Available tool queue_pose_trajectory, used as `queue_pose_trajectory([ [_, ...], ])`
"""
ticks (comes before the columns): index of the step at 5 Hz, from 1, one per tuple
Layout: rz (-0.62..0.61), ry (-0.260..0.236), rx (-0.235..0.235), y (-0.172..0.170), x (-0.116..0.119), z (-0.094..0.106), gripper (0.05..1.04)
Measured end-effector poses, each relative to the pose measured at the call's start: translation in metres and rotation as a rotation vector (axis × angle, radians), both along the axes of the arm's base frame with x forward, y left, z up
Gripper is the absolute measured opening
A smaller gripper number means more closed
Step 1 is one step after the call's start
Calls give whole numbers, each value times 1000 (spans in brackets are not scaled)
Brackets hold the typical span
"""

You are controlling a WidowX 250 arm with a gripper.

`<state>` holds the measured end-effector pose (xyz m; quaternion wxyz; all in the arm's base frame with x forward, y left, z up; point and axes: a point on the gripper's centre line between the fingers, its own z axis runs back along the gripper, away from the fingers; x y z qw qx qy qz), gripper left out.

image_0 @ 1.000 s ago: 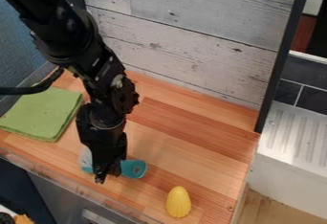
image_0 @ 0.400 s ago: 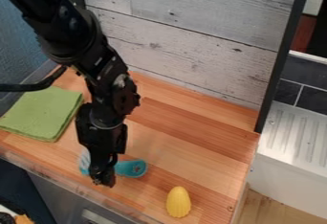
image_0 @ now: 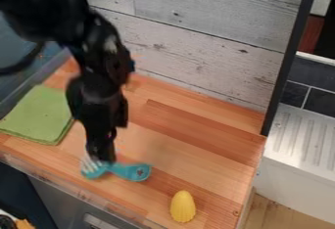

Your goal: Move the brash to the middle lower side of the table

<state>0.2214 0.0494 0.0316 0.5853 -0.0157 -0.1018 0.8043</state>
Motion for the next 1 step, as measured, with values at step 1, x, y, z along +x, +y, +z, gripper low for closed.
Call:
queue_pose_trajectory([
  [1,-4,-2,2,0,1,2,1001],
])
